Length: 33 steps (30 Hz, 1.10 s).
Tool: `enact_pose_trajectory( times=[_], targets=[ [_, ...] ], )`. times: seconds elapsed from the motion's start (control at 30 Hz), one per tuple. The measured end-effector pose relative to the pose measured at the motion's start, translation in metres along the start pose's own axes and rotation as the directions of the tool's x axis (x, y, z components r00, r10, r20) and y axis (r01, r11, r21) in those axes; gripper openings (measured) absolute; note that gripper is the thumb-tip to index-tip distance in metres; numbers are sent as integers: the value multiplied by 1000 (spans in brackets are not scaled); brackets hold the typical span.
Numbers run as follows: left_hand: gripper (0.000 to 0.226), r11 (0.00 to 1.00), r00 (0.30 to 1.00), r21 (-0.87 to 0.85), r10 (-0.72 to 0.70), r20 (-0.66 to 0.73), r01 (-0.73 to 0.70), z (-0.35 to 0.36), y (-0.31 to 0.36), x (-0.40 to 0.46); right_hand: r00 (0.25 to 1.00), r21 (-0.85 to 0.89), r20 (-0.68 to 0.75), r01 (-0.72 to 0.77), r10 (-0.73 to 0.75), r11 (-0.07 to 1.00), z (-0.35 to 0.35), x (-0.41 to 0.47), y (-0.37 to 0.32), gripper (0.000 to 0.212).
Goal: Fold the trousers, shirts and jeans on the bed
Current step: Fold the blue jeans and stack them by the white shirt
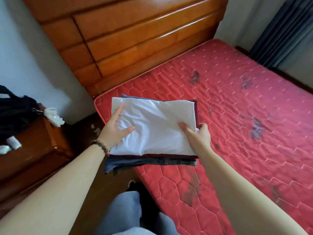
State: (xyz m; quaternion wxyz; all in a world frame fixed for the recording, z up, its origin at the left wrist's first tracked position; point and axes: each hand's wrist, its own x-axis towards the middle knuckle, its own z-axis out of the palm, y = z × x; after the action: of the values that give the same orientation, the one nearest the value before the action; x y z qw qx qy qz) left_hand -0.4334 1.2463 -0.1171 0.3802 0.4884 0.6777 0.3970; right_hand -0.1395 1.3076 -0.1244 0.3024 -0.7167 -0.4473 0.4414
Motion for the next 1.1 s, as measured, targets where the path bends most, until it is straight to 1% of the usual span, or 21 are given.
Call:
enact_pose_trajectory(
  times=[0.1,0.2,0.33,0.43,0.57,0.67,0.8,0.97,1.03,1.1],
  targets=[
    [88,1000,999,-3,12,-49,-12,-22,11,-19,999,-33,23,37,-36,999,4,-17,-23,69],
    [88,1000,996,-13,-21,-81,20,-44,10,-28,998,-55,43,56,-54,997,19,-28,-38,69],
    [90,999,994,0,-43,-100,43,-78,-7,-22,998,-84,51,36,-31,996,54,-37,-51,70],
    [91,998,993,6,-61,-101,61,-110,-32,-11,998,-109,52,30,-25,994,95,-42,-61,70],
    [91,996,994,-18,-87,-70,86,-161,-66,17,999,-111,37,11,-7,994,162,-46,-76,67],
    [96,996,996,-30,-88,-28,87,-201,-87,43,1000,-117,14,-26,28,993,214,-50,-89,65],
    [98,995,995,-24,-92,23,93,-243,-112,81,998,-115,-18,-70,68,991,268,-49,-108,64],
    [99,990,989,-37,-130,74,133,-263,-139,122,993,-129,-30,-116,113,985,307,-30,-119,64],
    [99,989,989,-58,-128,78,132,-262,-151,138,992,-143,-27,-123,121,982,318,-13,-121,61],
    [100,983,986,-89,-154,69,159,-256,-163,154,993,-165,-17,-120,119,979,327,10,-122,58]
  ],
)
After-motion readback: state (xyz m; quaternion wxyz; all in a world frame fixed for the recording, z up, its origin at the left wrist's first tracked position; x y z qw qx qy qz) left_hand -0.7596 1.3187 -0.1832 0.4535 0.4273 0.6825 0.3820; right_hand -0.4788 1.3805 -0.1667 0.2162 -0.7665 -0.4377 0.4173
